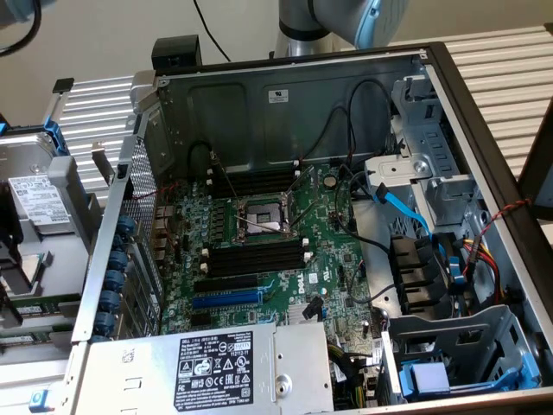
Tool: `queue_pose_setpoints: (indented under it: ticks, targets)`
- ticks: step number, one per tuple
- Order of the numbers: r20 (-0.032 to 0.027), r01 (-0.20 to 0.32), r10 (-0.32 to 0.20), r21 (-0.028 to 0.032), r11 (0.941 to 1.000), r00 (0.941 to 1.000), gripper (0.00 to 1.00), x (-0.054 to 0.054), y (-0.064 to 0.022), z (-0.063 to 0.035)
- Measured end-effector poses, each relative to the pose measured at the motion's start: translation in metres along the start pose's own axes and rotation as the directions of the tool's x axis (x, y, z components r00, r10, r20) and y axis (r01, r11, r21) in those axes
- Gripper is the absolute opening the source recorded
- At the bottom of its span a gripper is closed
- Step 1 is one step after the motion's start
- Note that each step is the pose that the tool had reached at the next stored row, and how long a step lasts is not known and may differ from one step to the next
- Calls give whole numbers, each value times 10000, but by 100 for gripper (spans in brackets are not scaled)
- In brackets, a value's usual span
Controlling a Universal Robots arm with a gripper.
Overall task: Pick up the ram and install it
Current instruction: 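Pick up the ram and move it above insertion slot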
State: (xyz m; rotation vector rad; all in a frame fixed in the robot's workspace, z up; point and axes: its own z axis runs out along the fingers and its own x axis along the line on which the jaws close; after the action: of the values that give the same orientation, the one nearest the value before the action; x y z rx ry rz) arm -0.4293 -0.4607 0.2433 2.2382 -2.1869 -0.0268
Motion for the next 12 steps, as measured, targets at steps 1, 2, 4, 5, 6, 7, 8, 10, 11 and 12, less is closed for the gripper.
queue_pose_setpoints:
  ticks: [1, 2, 4, 5, 6, 7, 8, 10, 11, 12]
  targets:
    - [9, 1, -1, -1, 10000, 10000, 44, 8, -3, 18]
    - [16, 1, -1, 0, 10000, 10000, 44, 14, -8, 38]
    - [27, 0, 0, -1, 10000, 10000, 44, 24, -19, 72]
    - [33, 1, -1, -3, 10000, 10000, 44, 27, -26, 91]
    - [38, 1, -1, -8, 10000, 10000, 44, 27, -34, 107]
    - [42, 0, 0, -11, 10000, 10000, 44, 28, -45, 125]
    - [46, 1, -1, -16, 10000, 10000, 44, 28, -56, 142]
    - [51, 1, -1, -29, 10000, 10000, 44, 28, -71, 176]
    - [53, 0, 1, -38, 10000, 10000, 44, 28, -73, 194]
    - [52, 1, 0, -44, 10000, 10000, 44, 28, -74, 212]
